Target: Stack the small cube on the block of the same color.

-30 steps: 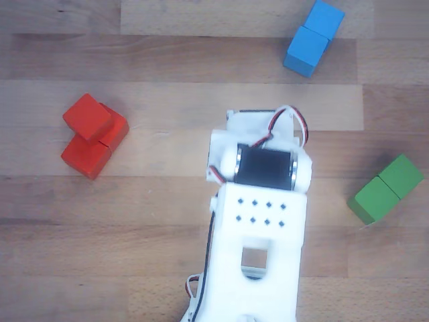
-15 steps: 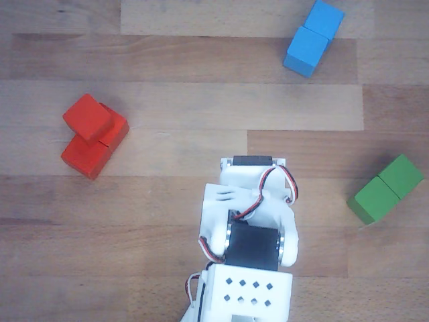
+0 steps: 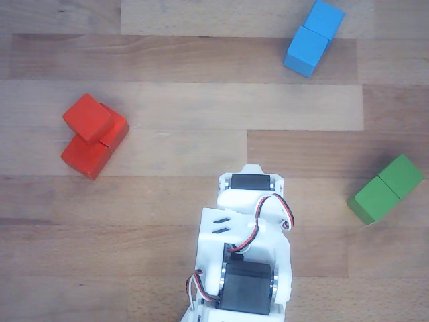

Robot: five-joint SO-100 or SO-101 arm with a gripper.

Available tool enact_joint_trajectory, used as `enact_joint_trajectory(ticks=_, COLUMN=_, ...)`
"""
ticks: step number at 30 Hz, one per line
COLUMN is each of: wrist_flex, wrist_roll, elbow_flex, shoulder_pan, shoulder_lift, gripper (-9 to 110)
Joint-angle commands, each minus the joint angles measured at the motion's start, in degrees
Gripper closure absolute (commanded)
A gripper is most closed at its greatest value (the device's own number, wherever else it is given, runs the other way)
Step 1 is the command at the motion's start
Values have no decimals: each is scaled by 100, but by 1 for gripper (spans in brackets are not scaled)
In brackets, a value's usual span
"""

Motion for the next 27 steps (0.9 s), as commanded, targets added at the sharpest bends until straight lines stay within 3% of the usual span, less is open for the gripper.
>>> enact_joint_trajectory(ticks=1, wrist_flex=35, wrist_roll=334, elbow_flex=-44, shoulder_pan=-211, shoulder_lift=211, gripper=102)
enact_joint_trajectory(ticks=27, wrist_flex=0, wrist_roll=246, elbow_flex=-9, shoulder_pan=-132, shoulder_lift=193, gripper=102)
